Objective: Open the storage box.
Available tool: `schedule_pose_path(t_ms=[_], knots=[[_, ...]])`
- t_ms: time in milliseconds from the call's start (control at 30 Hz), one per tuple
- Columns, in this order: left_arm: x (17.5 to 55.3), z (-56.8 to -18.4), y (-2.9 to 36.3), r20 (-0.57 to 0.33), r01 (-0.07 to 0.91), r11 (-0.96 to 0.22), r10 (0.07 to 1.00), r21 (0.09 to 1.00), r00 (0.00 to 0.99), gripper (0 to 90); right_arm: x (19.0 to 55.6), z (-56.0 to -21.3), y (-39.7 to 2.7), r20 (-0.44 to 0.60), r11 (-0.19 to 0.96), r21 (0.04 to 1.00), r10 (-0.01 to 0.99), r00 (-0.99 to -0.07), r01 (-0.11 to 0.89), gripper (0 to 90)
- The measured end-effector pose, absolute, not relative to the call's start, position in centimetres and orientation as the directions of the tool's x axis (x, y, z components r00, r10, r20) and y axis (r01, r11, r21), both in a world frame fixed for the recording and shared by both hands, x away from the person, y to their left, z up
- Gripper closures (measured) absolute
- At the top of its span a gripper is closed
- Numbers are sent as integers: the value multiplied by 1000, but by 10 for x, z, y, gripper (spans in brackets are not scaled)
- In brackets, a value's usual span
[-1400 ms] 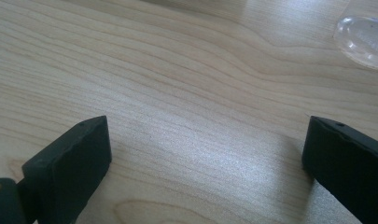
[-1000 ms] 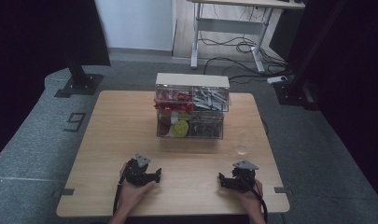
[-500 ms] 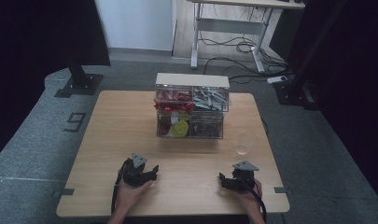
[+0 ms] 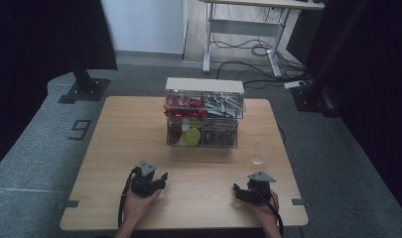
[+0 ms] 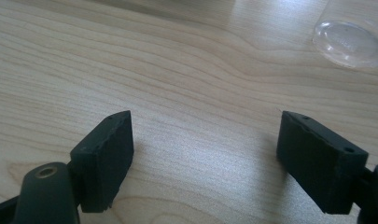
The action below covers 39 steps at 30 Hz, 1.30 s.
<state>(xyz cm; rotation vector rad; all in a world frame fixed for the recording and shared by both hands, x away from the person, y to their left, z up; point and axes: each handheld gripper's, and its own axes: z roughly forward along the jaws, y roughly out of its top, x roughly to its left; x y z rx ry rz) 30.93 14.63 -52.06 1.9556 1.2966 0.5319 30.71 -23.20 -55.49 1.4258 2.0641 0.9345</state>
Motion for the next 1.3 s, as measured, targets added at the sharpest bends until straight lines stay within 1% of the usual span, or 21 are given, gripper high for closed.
schedule_pose_path(t_ms=[100, 133, 200, 267, 333, 367, 533, 567, 633, 667, 733, 900, 1233, 1300], knots=[[310, -517, 143, -48, 604, -241, 906, 760, 421, 511, 306, -555, -231, 2, 240, 752, 931, -365, 614, 219], [311, -516, 142, -51, 598, -235, 905, 766, 422, 542, 306, -555, -231, 1, 241, 752, 931, -366, 614, 218], [313, -511, 140, -57, 587, -230, 901, 776, 429, 558, 306, -555, -231, 4, 239, 751, 930, -367, 615, 217], [315, -508, 138, -62, 585, -233, 896, 777, 439, 623, 307, -555, -231, 5, 239, 751, 930, -367, 616, 216], [318, -506, 137, -66, 582, -237, 890, 778, 450, 655, 307, -555, -231, 5, 239, 751, 930, -367, 616, 216], [319, -504, 135, -47, 571, -258, 885, 779, 463, 677, 307, -555, -231, 7, 239, 751, 930, -368, 616, 214], [321, -502, 131, -53, 569, -258, 880, 781, 473, 756, 307, -555, -232, 6, 240, 751, 929, -370, 615, 214], [322, -500, 130, -64, 569, -248, 880, 784, 471, 794, 307, -555, -231, 5, 241, 751, 929, -370, 615, 214], [323, -499, 130, -76, 570, -237, 879, 786, 471, 826, 307, -555, -231, 5, 241, 751, 929, -371, 615, 214], [323, -498, 130, -90, 569, -226, 877, 791, 472, 826, 307, -555, -231, 5, 241, 751, 929, -371, 615, 214], [325, -496, 130, -101, 566, -216, 874, 796, 476, 876, 307, -555, -231, 5, 241, 751, 929, -370, 615, 214], [331, -491, 130, -112, 570, -212, 870, 794, 480, 899, 307, -555, -232, 6, 239, 751, 930, -367, 616, 215], [340, -483, 120, -139, 582, -217, 852, 783, 504, 900, 308, -555, -232, 8, 226, 751, 936, -351, 620, 217], [343, -480, 119, -132, 579, -216, 856, 786, 499, 900, 308, -555, -232, 8, 224, 751, 937, -348, 621, 217]])
